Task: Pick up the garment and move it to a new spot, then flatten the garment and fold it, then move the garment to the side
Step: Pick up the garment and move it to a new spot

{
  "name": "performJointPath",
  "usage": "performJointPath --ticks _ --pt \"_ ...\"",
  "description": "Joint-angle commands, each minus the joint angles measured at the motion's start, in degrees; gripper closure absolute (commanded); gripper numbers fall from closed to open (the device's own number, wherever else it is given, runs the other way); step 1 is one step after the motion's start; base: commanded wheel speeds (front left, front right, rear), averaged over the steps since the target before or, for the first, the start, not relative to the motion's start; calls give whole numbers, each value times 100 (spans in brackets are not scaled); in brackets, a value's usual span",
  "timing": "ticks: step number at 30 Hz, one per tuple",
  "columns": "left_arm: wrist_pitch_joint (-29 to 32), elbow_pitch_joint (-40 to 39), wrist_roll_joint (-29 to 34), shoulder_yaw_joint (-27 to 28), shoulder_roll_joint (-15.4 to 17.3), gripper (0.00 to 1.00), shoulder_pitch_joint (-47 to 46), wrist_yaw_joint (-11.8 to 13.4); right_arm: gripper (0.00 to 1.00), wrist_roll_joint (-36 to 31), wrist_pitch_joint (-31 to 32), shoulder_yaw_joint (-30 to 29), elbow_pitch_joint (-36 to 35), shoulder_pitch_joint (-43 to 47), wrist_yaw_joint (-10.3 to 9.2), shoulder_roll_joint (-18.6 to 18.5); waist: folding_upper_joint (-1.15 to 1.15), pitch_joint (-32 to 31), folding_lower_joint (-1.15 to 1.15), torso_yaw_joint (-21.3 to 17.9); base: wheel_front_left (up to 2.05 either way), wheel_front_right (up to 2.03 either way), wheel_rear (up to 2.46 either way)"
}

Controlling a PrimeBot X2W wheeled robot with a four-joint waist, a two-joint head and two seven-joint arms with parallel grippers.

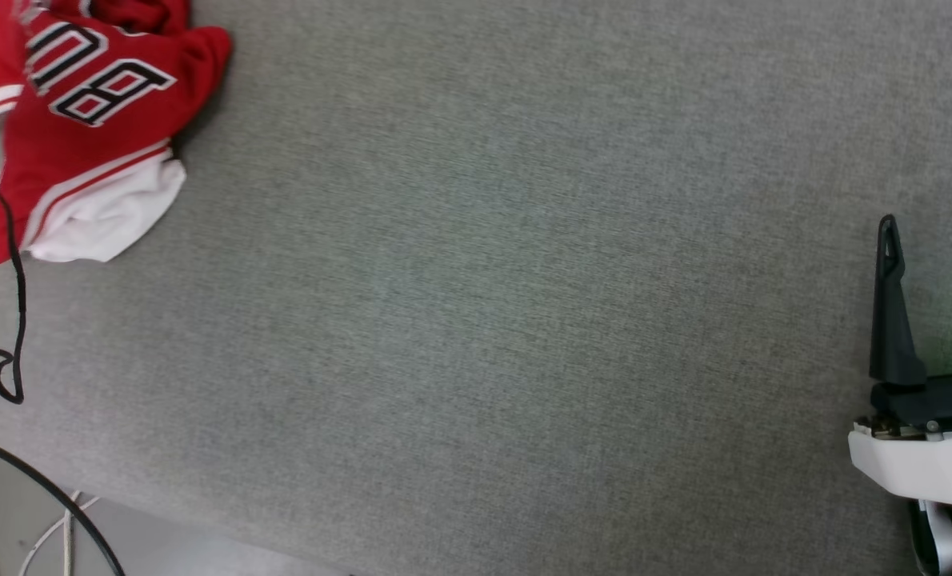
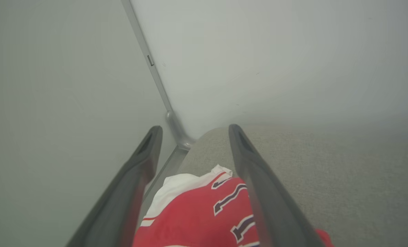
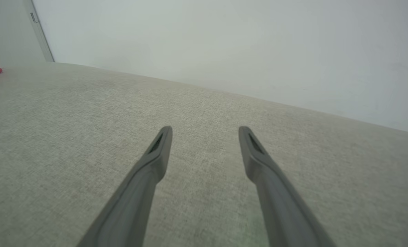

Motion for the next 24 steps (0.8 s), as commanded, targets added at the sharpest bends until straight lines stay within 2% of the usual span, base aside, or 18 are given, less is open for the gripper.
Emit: performJointPath --ticks 1,7,13,17,22,23,24 --pt "157 34 -154 -122 97 0 -104 -1 0 -13 -13 -3 -52 -97 -2 -33 0 139 -2 -111 0 0 0" --pt "1939 52 -1766 -1363 815 0 -279 -4 0 -50 -12 31 -281 -202 -2 -94 0 423 -2 -231 0 0 0" --pt "3364 -62 -2986 -2266 1365 0 -159 -5 0 -111 -6 26 -410 -217 -2 -138 0 661 -2 -332 0 0 0" --pt "4080 -10 -3591 -2695 1544 0 -90 -5 0 -143 6 -5 -420 -219 -2 -153 0 774 -2 -377 0 0 0" --pt "4436 232 -3951 -3126 1502 0 -5 -6 0 -127 10 4 -374 -229 -4 -157 0 829 -2 -440 0 0 0" --pt "4411 266 -3989 -3187 1494 10 5 -7 0 -119 10 12 -352 -228 -4 -153 0 813 -2 -457 0 0 0" --pt "4354 294 -4038 -3235 1480 77 7 -7 0 -114 10 20 -331 -223 -4 -145 0 787 -2 -467 0 0 0"
